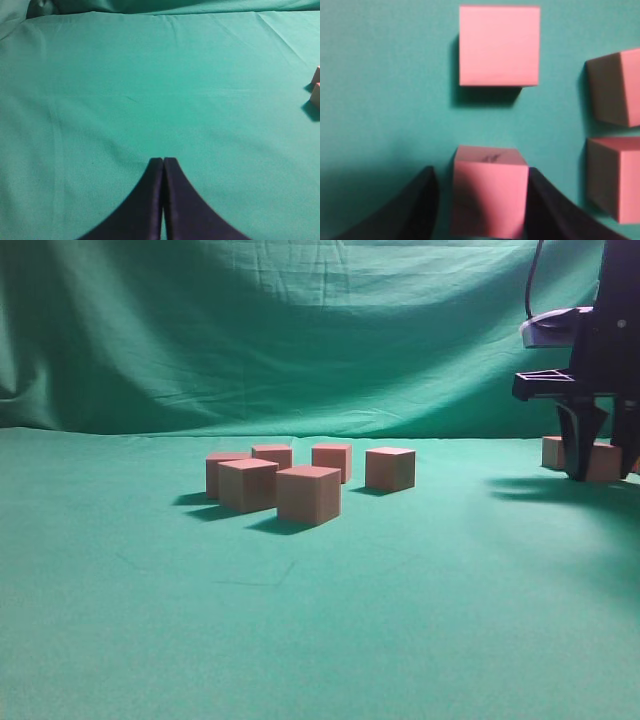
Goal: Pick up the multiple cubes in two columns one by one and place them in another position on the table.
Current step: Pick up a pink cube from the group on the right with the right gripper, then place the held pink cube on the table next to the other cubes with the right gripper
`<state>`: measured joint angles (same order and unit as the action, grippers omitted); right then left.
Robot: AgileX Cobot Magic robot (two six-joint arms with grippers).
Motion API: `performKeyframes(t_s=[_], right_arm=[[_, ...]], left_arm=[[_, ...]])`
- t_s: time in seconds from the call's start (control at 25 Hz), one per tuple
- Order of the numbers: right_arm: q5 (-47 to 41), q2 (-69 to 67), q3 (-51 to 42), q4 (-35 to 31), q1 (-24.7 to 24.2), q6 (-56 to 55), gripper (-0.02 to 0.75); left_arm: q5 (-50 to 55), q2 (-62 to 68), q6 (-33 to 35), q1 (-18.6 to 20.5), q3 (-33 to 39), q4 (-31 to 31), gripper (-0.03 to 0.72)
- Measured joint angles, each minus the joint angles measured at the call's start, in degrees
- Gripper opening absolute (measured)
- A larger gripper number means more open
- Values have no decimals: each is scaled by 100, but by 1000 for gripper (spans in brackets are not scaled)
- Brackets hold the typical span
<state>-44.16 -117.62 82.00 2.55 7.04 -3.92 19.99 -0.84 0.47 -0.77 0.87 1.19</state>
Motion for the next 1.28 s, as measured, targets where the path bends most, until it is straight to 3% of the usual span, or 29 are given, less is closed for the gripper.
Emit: performKeyframes(t_s=[0.08,0.28,0.6,0.76,1.0,1.28], right_arm=[[0,-5,0,-10,0,0,258],[-277,21,131,-10,0,0,268],[-1711,1265,660,-215,197,245,268],[-2481,1950,680,-449,627,463,268],[-2679,2716,602,-502,1524,473,268],[-2599,3304,-546,-593,2790,462,268]], left_arm=[[0,0,0,0,0,0,0],[0,0,0,0,0,0,0],[0,0,0,0,0,0,0],[0,0,0,0,0,0,0],[0,0,0,0,0,0,0],[0,0,0,0,0,0,0]])
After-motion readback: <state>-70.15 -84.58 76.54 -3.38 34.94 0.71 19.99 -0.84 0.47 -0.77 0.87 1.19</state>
